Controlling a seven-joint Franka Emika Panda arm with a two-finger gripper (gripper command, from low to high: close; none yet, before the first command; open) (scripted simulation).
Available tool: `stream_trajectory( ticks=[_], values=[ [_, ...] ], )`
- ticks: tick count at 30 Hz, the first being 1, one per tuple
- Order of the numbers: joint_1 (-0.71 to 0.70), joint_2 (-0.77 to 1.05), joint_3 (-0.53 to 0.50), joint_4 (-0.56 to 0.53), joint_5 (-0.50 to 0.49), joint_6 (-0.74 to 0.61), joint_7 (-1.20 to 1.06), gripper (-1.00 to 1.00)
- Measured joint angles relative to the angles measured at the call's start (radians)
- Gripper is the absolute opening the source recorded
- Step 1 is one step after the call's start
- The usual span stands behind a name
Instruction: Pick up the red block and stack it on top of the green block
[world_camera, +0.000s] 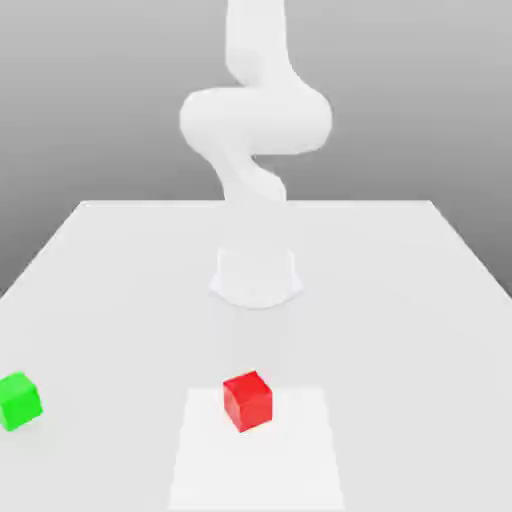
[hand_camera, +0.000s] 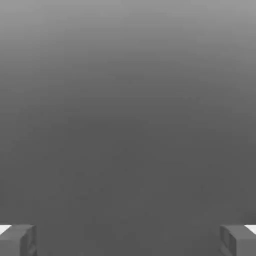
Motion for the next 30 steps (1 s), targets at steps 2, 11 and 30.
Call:
stream_trajectory(
  ticks=[2, 11, 30],
  values=[
    [0.014, 0.069, -0.016, -0.056, -0.007, 0.048, -0.047, 0.0],
    [0.064, 0.374, -0.087, -0.3, -0.027, 0.261, -0.264, 0.0],
    [0.031, 0.927, -0.039, -0.475, 0.095, 0.679, -0.562, -1.0]
  ],
)
